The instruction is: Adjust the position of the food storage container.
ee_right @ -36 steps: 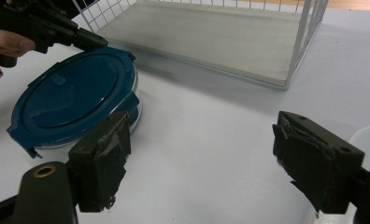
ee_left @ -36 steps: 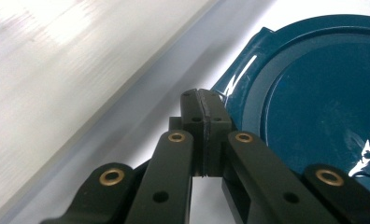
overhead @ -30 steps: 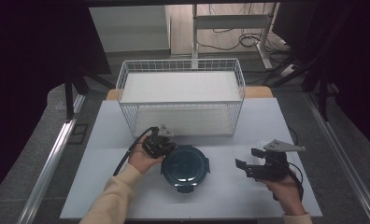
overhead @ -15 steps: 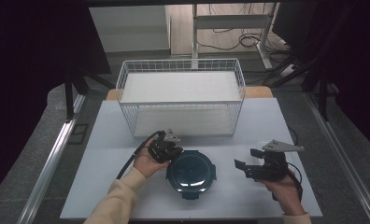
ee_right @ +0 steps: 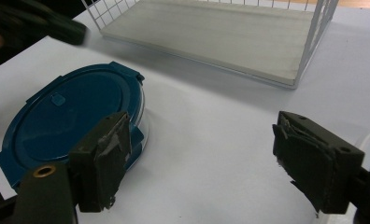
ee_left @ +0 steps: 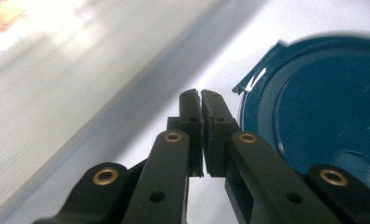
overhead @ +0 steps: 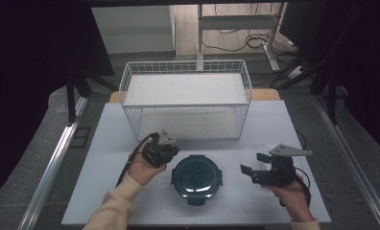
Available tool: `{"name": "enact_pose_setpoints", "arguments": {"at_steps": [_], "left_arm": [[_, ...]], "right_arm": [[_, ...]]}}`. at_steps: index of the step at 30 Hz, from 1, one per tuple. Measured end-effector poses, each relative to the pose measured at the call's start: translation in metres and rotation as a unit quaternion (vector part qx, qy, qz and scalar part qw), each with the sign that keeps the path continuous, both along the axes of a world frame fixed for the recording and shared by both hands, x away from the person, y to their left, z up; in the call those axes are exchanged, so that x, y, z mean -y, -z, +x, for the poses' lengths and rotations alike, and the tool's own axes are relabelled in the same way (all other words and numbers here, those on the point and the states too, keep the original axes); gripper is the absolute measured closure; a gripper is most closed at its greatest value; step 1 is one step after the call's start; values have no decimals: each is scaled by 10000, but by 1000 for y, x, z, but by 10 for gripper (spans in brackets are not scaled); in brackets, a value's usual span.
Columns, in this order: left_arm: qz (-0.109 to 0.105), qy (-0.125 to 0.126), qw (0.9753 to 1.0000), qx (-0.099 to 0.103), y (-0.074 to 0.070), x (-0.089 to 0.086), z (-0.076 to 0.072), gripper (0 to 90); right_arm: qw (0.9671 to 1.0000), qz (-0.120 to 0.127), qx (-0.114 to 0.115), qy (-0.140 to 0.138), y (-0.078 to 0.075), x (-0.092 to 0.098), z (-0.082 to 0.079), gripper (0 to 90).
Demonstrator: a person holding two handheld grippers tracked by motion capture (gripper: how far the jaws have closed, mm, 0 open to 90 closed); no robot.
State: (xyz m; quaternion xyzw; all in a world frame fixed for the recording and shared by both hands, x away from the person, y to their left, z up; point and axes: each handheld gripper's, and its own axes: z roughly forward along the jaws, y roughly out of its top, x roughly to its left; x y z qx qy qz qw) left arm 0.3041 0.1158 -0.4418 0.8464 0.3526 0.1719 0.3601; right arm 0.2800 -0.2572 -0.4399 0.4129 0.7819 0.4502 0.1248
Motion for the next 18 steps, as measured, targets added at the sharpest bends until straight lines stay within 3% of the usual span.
{"name": "enact_pose_setpoints", "arguments": {"at_steps": [2,4,6,10,12,18], "left_arm": [[-186,42,9997,163,-14,-5,-15,816],[-280,-51,9995,163,-21,-6,-25,722],[-361,-113,9993,-60,-24,-7,-31,571],[-764,-298,9960,-347,-23,-13,-44,398],[-907,-471,9938,-429,-19,-18,-48,344],[-1083,-657,9899,-632,-13,-32,-50,282]], "right_arm": [[10000,-10,3,0,1,1,0,185],[10000,-2,-3,12,1,1,0,185],[10000,5,-40,-17,0,0,0,185],[9999,-18,-65,-117,-1,-3,-2,185],[9999,-32,-75,-148,-1,-5,-2,183],[9999,-10,-92,-118,-2,-9,-4,166]]}}
